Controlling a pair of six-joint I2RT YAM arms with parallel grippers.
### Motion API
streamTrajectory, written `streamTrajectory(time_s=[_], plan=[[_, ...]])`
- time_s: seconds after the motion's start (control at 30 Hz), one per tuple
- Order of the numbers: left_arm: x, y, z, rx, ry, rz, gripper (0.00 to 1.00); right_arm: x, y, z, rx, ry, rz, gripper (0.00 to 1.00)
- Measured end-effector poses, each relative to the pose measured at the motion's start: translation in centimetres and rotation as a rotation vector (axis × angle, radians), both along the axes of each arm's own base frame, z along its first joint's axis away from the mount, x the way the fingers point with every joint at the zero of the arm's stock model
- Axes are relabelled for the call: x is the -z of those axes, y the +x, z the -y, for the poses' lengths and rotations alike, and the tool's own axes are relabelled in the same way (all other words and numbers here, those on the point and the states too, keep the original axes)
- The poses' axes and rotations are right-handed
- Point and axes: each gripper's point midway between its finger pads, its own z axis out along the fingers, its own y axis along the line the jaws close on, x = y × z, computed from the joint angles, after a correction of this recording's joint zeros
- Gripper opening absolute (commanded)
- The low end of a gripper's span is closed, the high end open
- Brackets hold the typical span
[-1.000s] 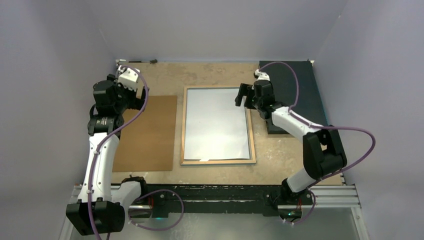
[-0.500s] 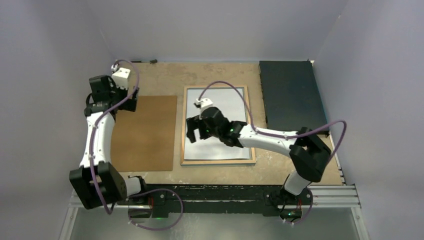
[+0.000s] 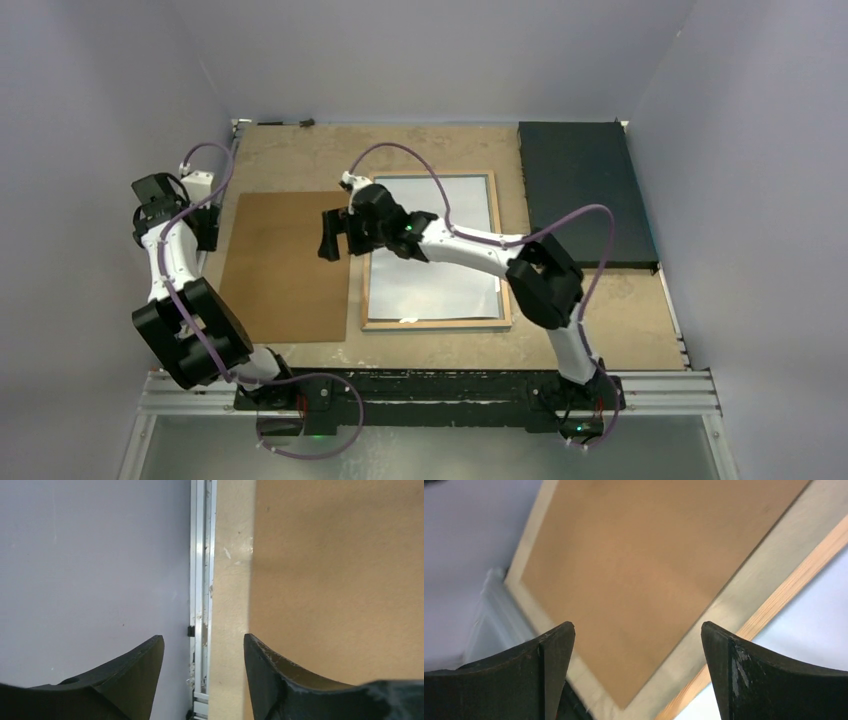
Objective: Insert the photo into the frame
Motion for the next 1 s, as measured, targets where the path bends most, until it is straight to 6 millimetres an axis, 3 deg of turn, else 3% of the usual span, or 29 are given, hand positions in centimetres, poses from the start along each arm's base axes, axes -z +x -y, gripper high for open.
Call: streamTrajectory(time_s=[0.1,0.13,0.33,0.4,0.47,0.53,0.57,0.63,0.7,0.8,0.93,1.0], plan=[[0.9,-0.4,-0.6,-0.003,-0.003,-0.027,0.36,0.7,4.1,-1.0,0.115,-0.099,0.044,0.99],[1.4,-0.4,-0.6,-0.004,-0.009,-0.037,0.34,0.5,4.4,-1.6,0.13,-0.107,0.061,0.99],[3.8,-1.5,-0.1,-0.007,-0.043,-0.086,0.32,-0.7,0.4,-2.3,0.069,-0.009,-0.03,0.99],[4.4,-1.9,0.0,-0.01,-0.051,-0.097,0.4,-0.3,0.9,-1.0,0.077,0.016,-0.072,0.99],[4.7,-2.2,0.1,-0.013,-0.055,-0.104,0.57,0.5,3.2,-0.4,0.137,-0.044,-0.058,0.99],[4.6,-2.5,-0.3,-0.025,-0.056,-0.101,0.68,0.1,6.3,-1.7,0.212,-0.098,-0.002,0.99],[4.6,-2.7,-0.5,-0.033,-0.057,-0.097,0.73,-0.4,6.9,-2.7,0.226,-0.098,0.024,0.99],[4.4,-3.0,-1.1,-0.049,-0.06,-0.088,0.77,-0.9,6.2,-3.8,0.219,-0.094,0.033,0.99],[4.2,-3.5,-1.6,-0.063,-0.071,-0.072,0.8,-0.9,4.2,-4.4,0.166,-0.066,-0.033,0.99],[4.0,-4.2,-2.4,-0.086,-0.082,-0.056,0.83,0.5,2.1,-3.9,0.092,-0.023,-0.162,0.99],[4.0,-4.7,-3.1,-0.102,-0.093,-0.044,0.84,3.9,4.2,-1.6,0.177,-0.122,-0.201,0.99],[4.0,-4.9,-3.3,-0.106,-0.095,-0.041,0.81,4.5,5.2,-1.6,0.214,-0.167,-0.178,0.99]])
